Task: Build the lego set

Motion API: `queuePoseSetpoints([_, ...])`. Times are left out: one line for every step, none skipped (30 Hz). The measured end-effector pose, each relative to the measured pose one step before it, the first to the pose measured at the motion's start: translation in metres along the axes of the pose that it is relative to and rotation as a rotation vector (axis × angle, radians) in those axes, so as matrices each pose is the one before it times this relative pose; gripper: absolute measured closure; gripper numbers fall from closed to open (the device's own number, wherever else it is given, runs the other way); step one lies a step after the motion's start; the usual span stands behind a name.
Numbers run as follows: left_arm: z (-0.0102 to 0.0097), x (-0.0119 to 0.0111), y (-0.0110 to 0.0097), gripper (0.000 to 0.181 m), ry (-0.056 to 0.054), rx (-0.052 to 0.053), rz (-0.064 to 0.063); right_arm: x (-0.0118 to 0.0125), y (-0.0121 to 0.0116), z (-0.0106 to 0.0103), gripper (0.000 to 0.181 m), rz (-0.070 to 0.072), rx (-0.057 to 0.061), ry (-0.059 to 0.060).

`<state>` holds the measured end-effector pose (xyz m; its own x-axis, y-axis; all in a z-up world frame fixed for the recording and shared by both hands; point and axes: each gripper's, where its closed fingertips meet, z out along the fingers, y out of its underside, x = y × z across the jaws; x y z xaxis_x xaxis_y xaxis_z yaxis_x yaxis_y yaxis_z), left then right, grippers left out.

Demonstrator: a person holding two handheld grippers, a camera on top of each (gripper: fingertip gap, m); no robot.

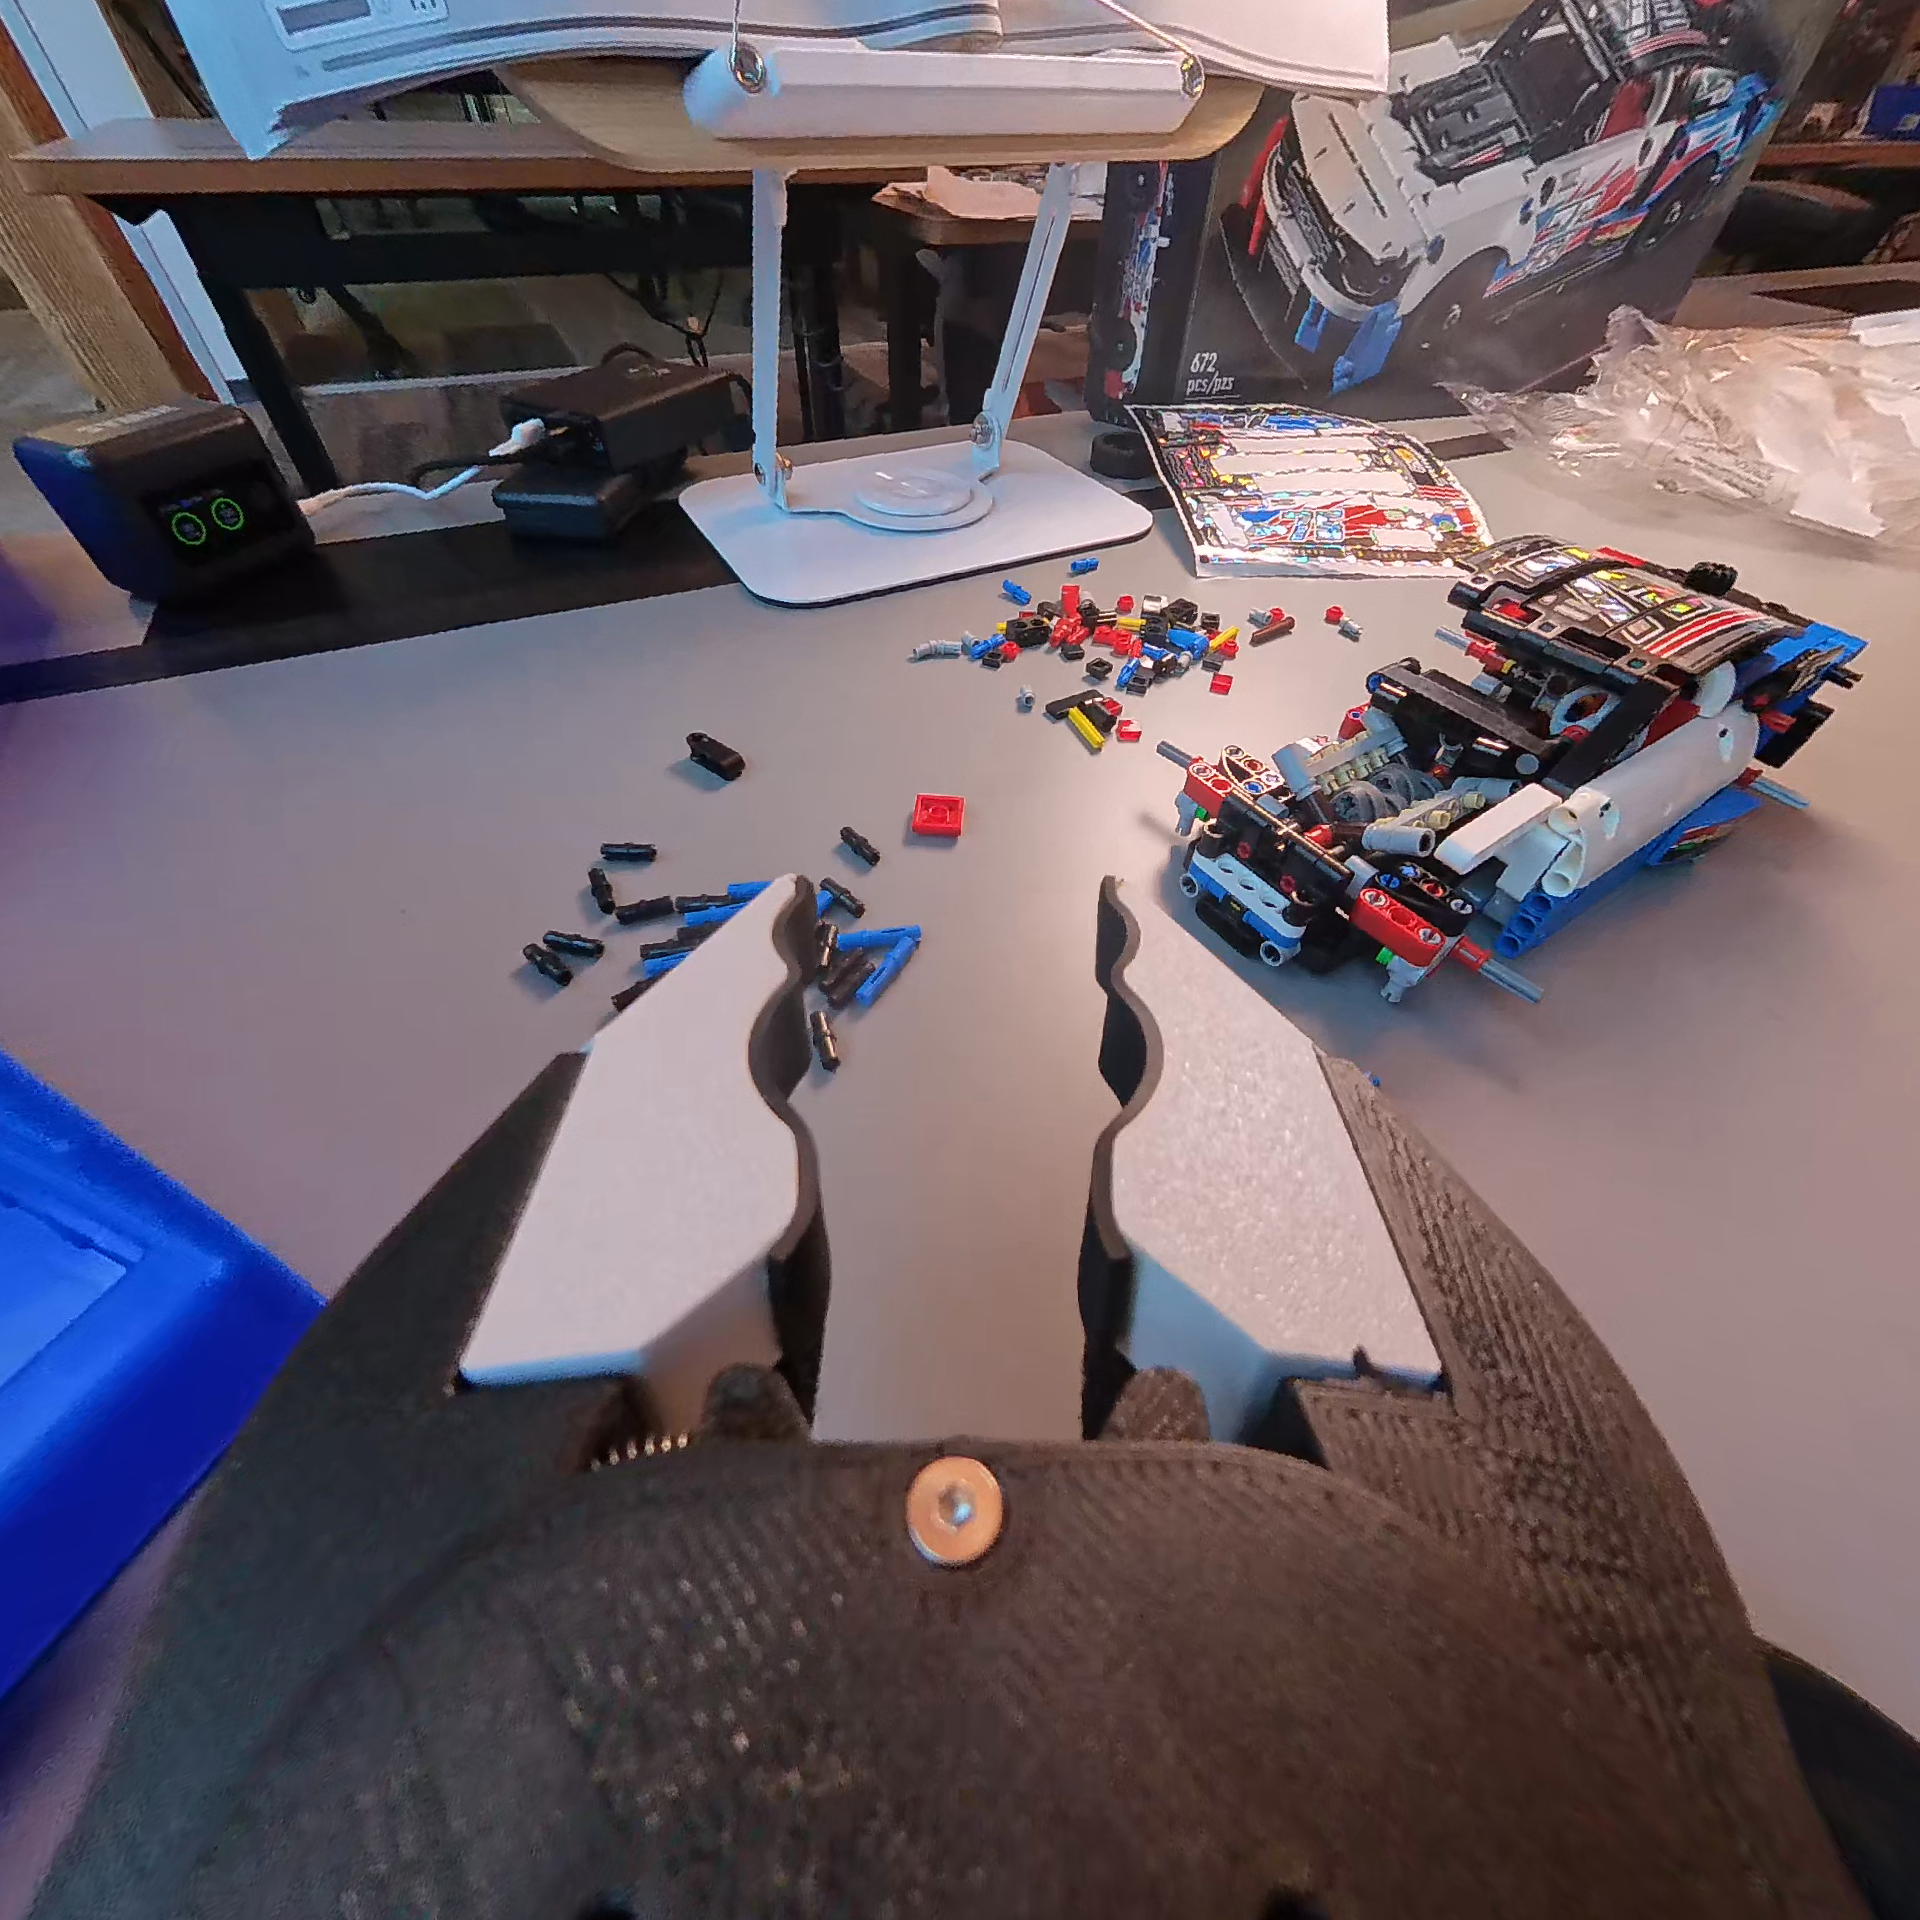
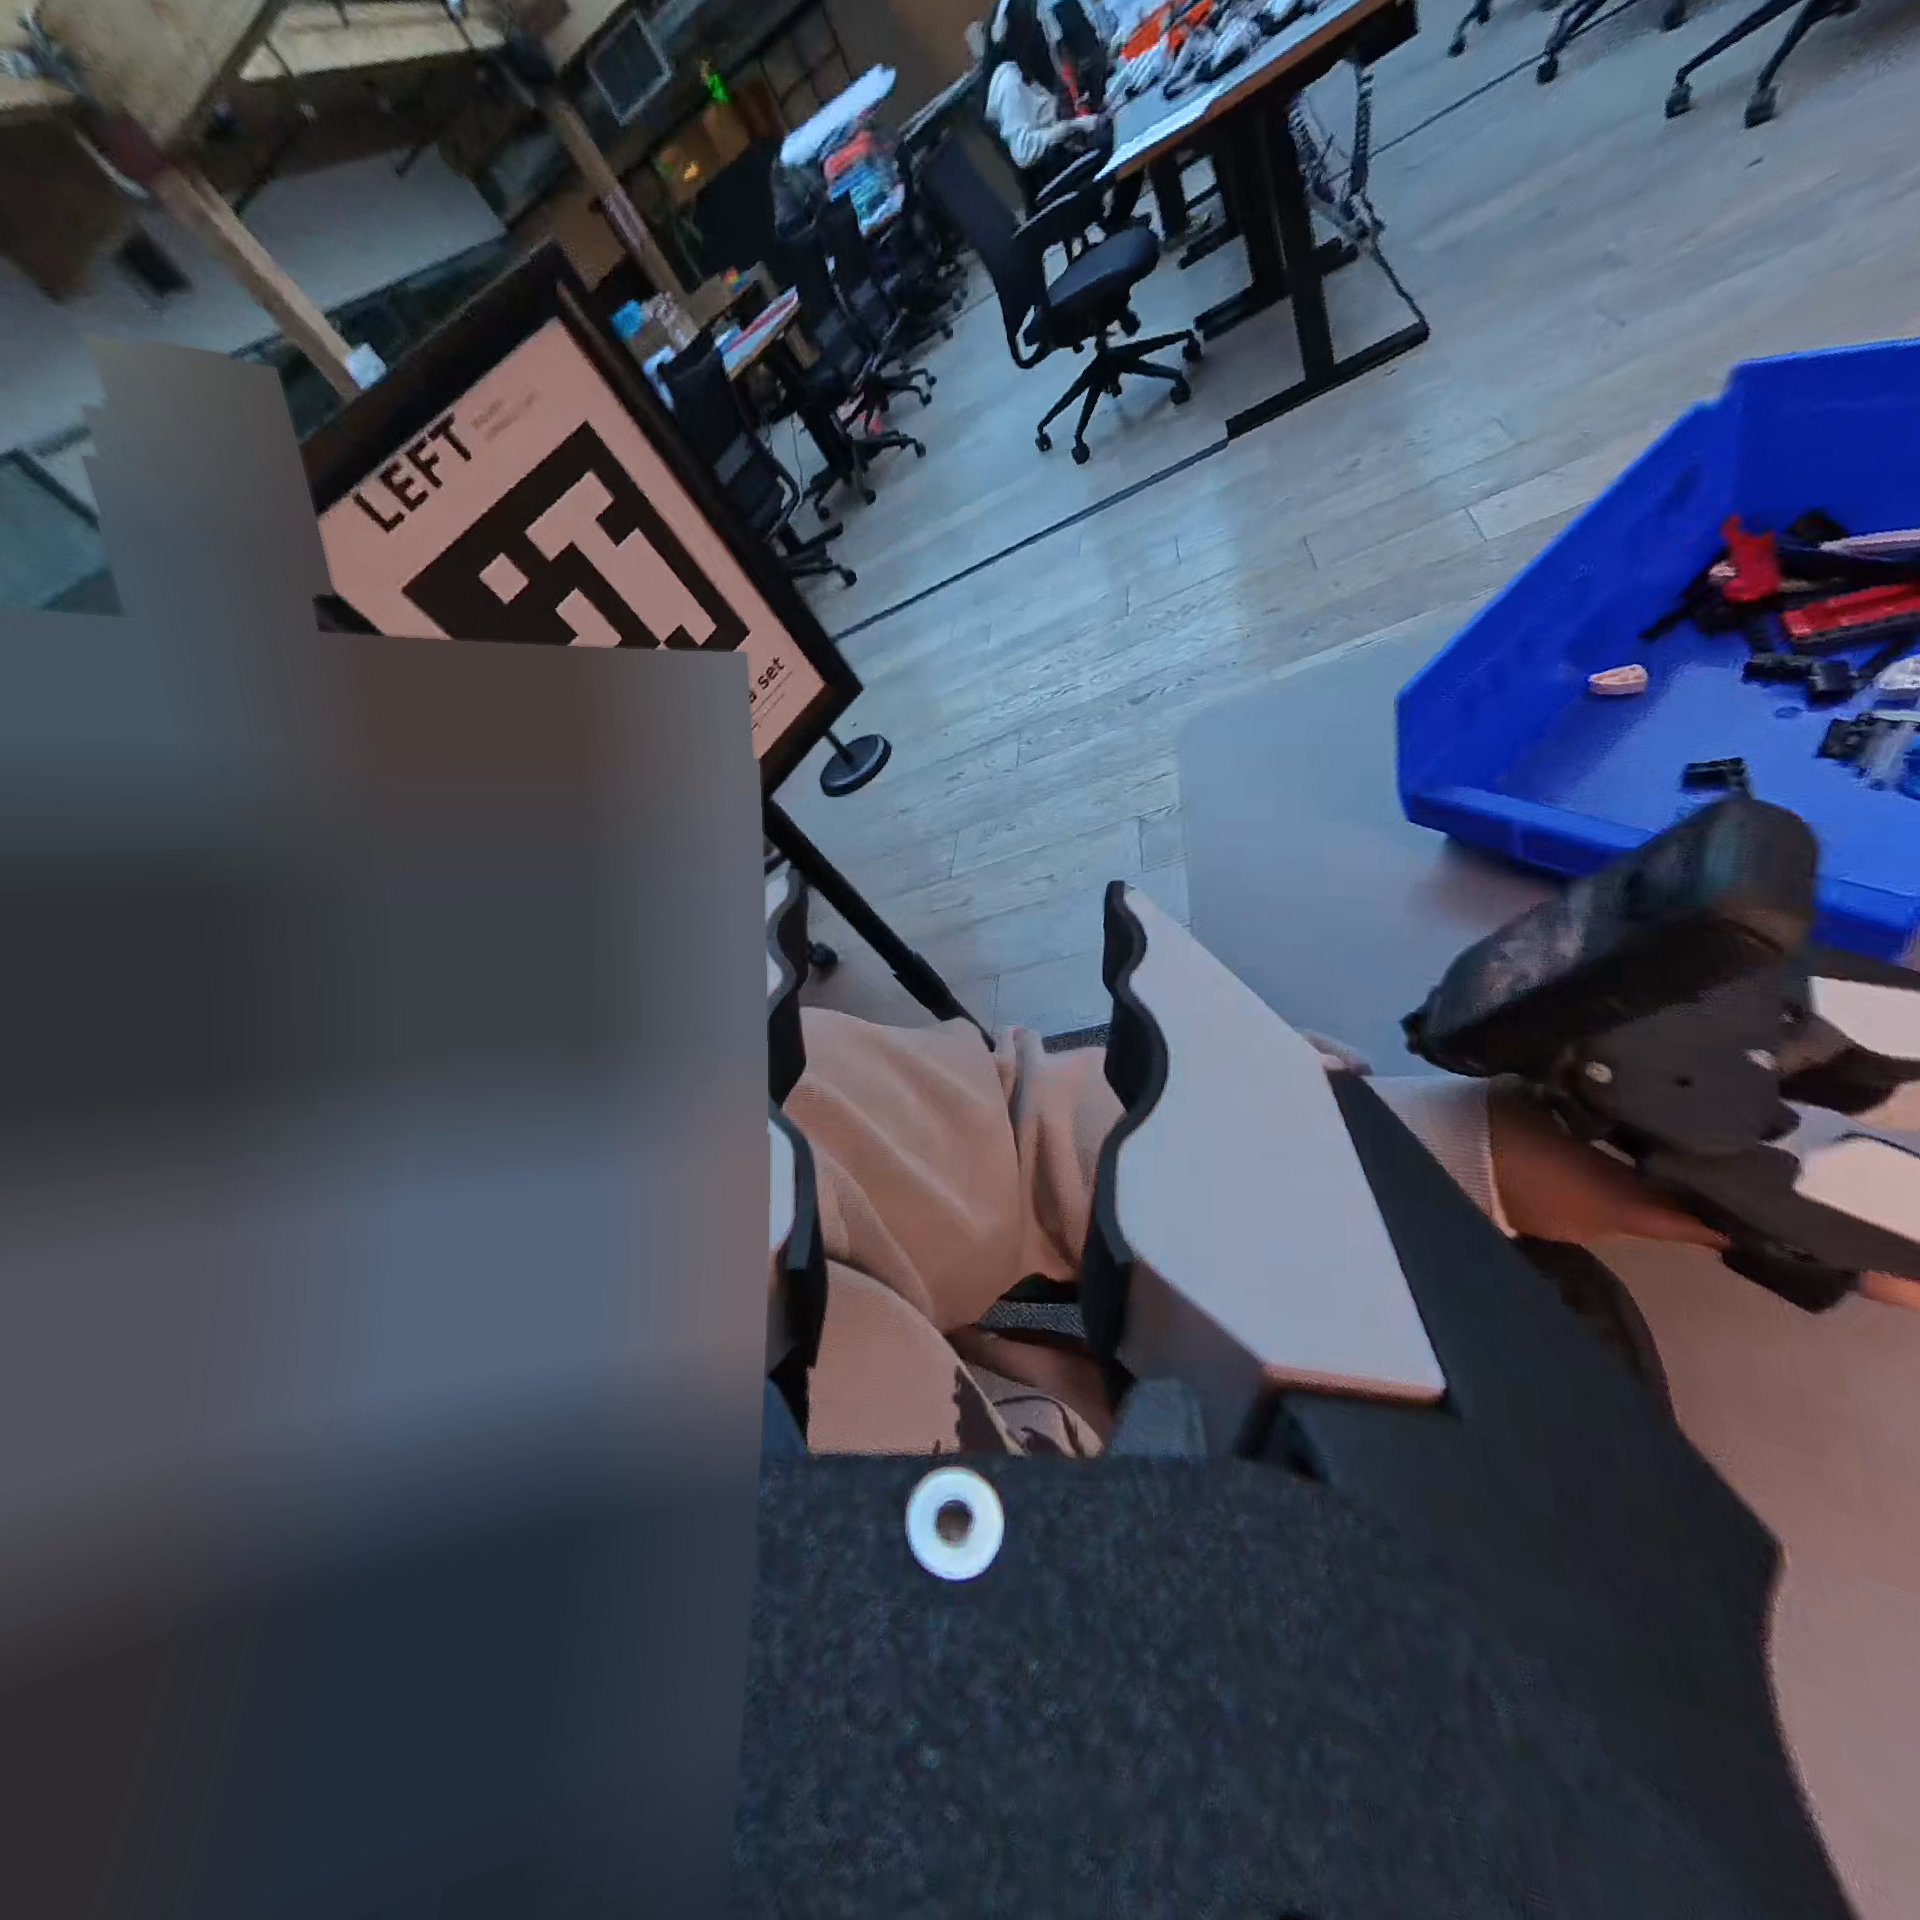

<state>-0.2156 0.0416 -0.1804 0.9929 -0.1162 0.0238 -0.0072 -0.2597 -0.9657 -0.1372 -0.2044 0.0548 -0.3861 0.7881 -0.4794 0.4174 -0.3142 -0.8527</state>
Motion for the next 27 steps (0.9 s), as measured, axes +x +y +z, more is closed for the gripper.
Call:
queuePoseSetpoints([0.00047,-0.00063,0.0001,0.128,-0.0033,-0.0011,-0.0043,0.01383,-0.00194,-0.0116,0.125,0.0268,0.0337,0.0252])
queuePoseSetpoints([0.00037,-0.0001,-0.00014,0.128,-0.0002,0.0003,-0.0039,0.01926,0.00007,-0.01221,0.125,0.0083,0.0264,0.0413])
queuePoseSetpoints([0.00017,0.00063,-0.00014,0.128,0.0028,0.0008,-0.0008,0.02596,0.00175,-0.01334,0.125,-0.0038,0.0238,0.0631])
queuePoseSetpoints([0.00003,0.00102,-0.00017,0.128,0.003,0.0007,0.0043,0.02723,0.00239,-0.01396,0.125,-0.0014,0.0327,0.0564])
queuePoseSetpoints([0.00021,0.00157,0.00002,0.128,0.0033,-0.0011,0.0096,0.02799,0.00352,-0.01435,0.127,0.0082,0.0326,0.0572])
queuePoseSetpoints([0.00052,0.00266,0.00067,0.128,0.0095,-0.0063,0.0136,0.0302,0.00216,-0.01507,0.128,-0.0128,0.0469,0.0756])
queuePoseSetpoints([0.0011,0.00385,0.00131,0.127,0.0178,-0.0132,0.0121,0.03167,0.00311,-0.01503,0.128,-0.034,0.0475,0.0939])
queuePoseSetpoints([0.00154,0.00545,0.00149,0.126,0.0307,-0.0162,0.0126,0.03037,0.00637,-0.01337,0.13,-0.0407,0.0313,0.0911])
queuePoseSetpoints([0.00191,0.00582,0.00156,0.125,0.0367,-0.0209,0.0171,0.02938,0.01055,-0.01155,0.129,-0.0442,0.0086,0.0918])
queuePoseSetpoints([0.00212,0.00474,0.00153,0.125,0.0328,-0.0239,0.0193,0.02639,0.01199,-0.00966,0.129,-0.0307,0.0028,0.0778])
queuePoseSetpoints([0.00245,0.00722,0.00212,0.128,0.0521,-0.0294,0.0237,0.02294,0.01144,-0.00815,0.129,-0.0198,0.002,0.0592])
queuePoseSetpoints([0.00333,0.00937,0.00297,0.13,0.066,-0.0364,0.0201,0.01976,0.01019,-0.00709,0.13,-0.0064,0.0072,0.0428])
queuePoseSetpoints([0.00409,0.00864,0.00383,0.129,0.0609,-0.0429,0.0186,0.01875,0.00898,-0.0059,0.13,0.0089,0.0045,0.038])
queuePoseSetpoints([0.00434,0.00863,0.00512,0.13,0.0614,-0.0514,0.0297,0.01744,0.00684,-0.00466,0.131,-0.0024,0.0091,0.0346])
queuePoseSetpoints([0.00427,0.0055,0.00509,0.134,0.0426,-0.0505,0.038,0.01559,0.00333,-0.00376,0.132,-0.01,0.0262,0.031])
queuePoseSetpoints([0.00358,0.00198,0.00345,0.139,0.0231,-0.0383,0.0383,0.01297,0.00241,-0.00259,0.135,-0.0139,0.0253,0.022])
queuePoseSetpoints([0.00305,0.00119,0.00215,0.143,0.0234,-0.0293,0.0286,0.01067,0.00359,-0.00122,0.136,-0.0116,0.0126,0.0179])
queuePoseSetpoints([0.00258,0.00081,0.00097,0.147,0.0261,-0.0201,0.0141,0.00798,0.00384,-0.00014,0.137,0.004,0.0056,0.0114])
queuePoseSetpoints([0.00215,0.00071,0.00107,0.15,0.0269,-0.0202,0.0067,0.00327,0.00372,0.00078,0.137,0.0048,0.0019,-0.009])
queuePoseSetpoints([0.00174,0.00122,0.00241,0.15,0.0284,-0.027,0.0097,0.00164,0.00375,0.00109,0.137,0.0017,-0.0019,-0.0081])
queuePoseSetpoints([0.00143,0.00006,0.00322,0.15,0.0166,-0.0311,0.0111,0.0027,0.00433,0.00165,0.137,-0.0029,-0.0068,0.0059])
queuePoseSetpoints([0.00117,0.00003,0.00291,0.152,0.0124,-0.0258,0.0131,0.00184,0.0049,0.00199,0.137,-0.0093,-0.0131,0.0062])
queuePoseSetpoints([0.00077,0.00164,0.00211,0.154,0.0176,-0.0184,0.0119,0.00015,0.00466,0.0019,0.137,-0.0088,-0.013,-0.0006])
queuePoseSetpoints([0.00071,0.00131,0.00193,0.156,0.0135,-0.0156,0.0089,-0.00054,0.00383,0.00163,0.137,-0.0055,-0.0103,-0.0039])
queuePoseSetpoints([0.00092,-0.00022,0.00162,0.159,0.0009,-0.0125,0.0094,-0.0003,0.00268,0.00124,0.137,-0.0063,-0.0061,-0.0018])
queuePoseSetpoints([0.00139,-0.00036,0.00221,0.163,-0.0016,-0.0143,0.0125,0.00003,-0.00082,-0.00034,0.138,-0.0106,0.0089,0.0015])
queuePoseSetpoints([0.00134,0.00076,0.0003,0.168,0.0032,-0.0023,0.0114,-0.0002,-0.00076,-0.00055,0.139,-0.0063,0.0017,-0.0013])
